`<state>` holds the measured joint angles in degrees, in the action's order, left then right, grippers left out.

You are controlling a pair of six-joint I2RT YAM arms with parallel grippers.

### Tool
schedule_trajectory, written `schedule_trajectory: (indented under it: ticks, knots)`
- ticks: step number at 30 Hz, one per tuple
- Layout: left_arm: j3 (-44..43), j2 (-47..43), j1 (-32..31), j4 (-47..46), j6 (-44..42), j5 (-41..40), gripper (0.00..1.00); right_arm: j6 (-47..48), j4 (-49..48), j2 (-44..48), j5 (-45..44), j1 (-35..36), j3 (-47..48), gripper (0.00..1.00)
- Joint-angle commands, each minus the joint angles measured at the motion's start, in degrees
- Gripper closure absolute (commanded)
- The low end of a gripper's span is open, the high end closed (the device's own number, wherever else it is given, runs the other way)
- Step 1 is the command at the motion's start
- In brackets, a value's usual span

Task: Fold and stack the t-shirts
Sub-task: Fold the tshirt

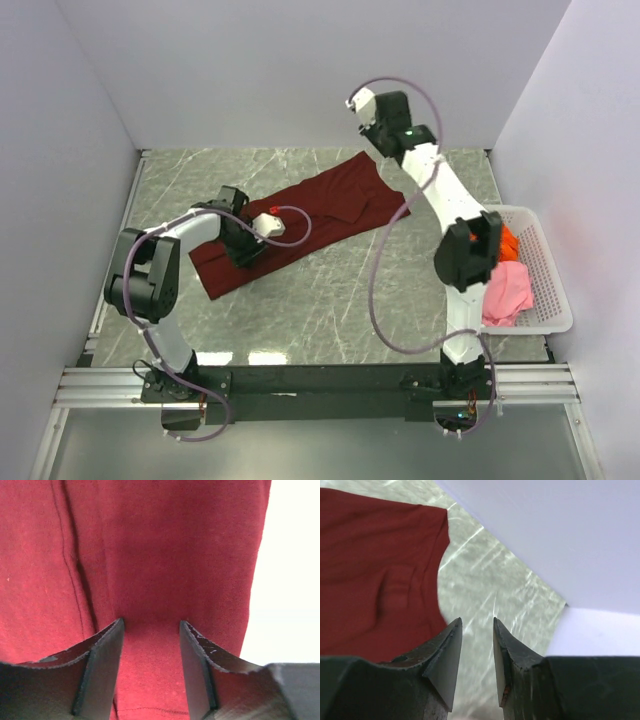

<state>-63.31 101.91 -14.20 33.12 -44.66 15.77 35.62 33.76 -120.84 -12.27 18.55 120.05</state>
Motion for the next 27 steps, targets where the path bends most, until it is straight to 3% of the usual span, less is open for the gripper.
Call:
schedule_trajectory:
  ticks: [1, 8, 12, 15, 19, 23, 24, 27]
  knots:
    - [3.53, 1.01, -3.29, 1.59, -2.18, -4.6, 0.48, -5.99, 10.87, 8.24, 4.53, -1.75, -3.06, 0.61]
    - [9.52, -4.78, -14.26, 6.59, 2.64, 1.09, 0.49, -8.98, 22.48, 13.52, 10.94, -7.46, -6.93, 0.63]
    - [7.25, -7.42, -26.11, 9.68, 8.96, 8.12, 0.48, -9.68, 28.02, 11.25, 13.58, -10.02, -6.67, 0.66]
    - [2.34, -8.82, -30.0, 10.12, 15.47, 14.36, 0.47, -10.57, 28.99, 9.57, 16.66, -9.85, -6.14, 0.68]
    - [-2.17, -12.77, -24.41, 9.16, 20.66, 19.99, 0.45, -9.6, 29.87, 5.8, 17.81, -6.95, -3.86, 0.75]
    - [-2.79, -18.84, -11.32, 4.5, 24.0, 31.49, 0.41, -9.78, 30.49, -1.92, 18.25, -5.28, 1.83, 0.87]
    - [-2.7, -20.33, -7.29, 2.67, 24.62, 32.12, 0.4, -9.52, 30.75, -3.6, 17.64, -4.84, 3.07, 0.88]
    - [-2.26, -21.92, -3.05, 1.07, 24.88, 30.12, 0.39, -8.9, 29.79, -9.3, 15.35, -3.52, 7.11, 0.91]
